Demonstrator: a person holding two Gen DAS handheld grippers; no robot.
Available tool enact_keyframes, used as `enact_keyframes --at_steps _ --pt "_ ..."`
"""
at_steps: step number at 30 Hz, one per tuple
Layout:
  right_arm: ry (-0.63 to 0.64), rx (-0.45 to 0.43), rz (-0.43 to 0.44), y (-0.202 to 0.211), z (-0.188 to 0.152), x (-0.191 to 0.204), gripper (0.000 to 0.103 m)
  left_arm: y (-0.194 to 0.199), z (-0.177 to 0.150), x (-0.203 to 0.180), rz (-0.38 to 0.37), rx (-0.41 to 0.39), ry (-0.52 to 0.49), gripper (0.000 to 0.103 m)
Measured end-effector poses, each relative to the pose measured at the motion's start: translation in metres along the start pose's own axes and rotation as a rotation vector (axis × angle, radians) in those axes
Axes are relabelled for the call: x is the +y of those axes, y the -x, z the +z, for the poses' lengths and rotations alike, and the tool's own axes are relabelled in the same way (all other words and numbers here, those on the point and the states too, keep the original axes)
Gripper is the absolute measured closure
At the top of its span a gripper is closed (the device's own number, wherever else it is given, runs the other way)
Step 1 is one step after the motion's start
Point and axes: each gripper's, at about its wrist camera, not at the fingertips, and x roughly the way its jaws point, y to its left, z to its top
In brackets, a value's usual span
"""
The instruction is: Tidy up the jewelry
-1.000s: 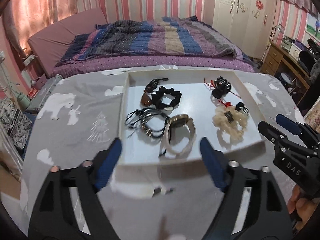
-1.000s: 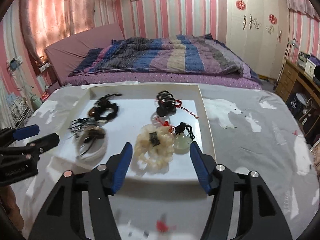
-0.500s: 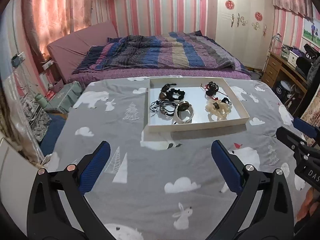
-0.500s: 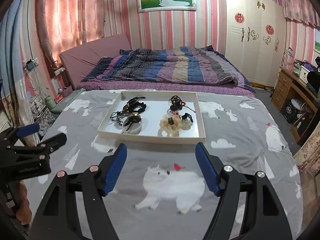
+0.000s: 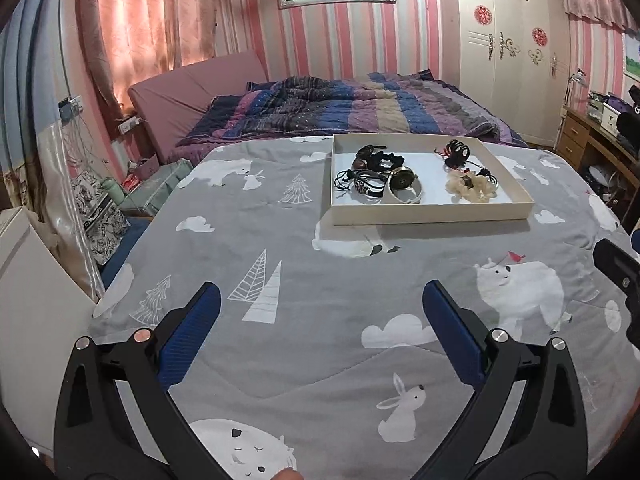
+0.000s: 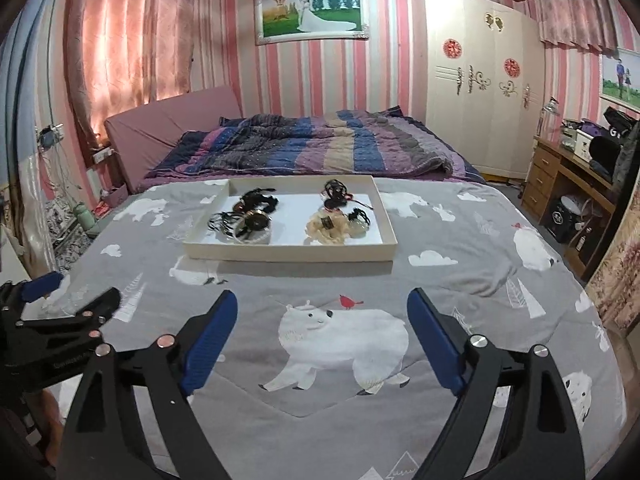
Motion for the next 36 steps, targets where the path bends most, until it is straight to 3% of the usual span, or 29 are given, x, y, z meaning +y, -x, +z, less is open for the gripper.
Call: enact_keyframes --at_steps 9,36 --pt "0.035 -0.041 -0.055 -0.0041 -0.0069 0.0008 0.011 -0.0054 0.0003 -0.0055 0.013 -0.016 -0.007 0.003" --pt "0.05 -0.038 -0.041 -0.0071 -0.0057 0.0084 0.011 -0.0023 0.0007 -0.0037 0.018 -0.031 0.0 0.003"
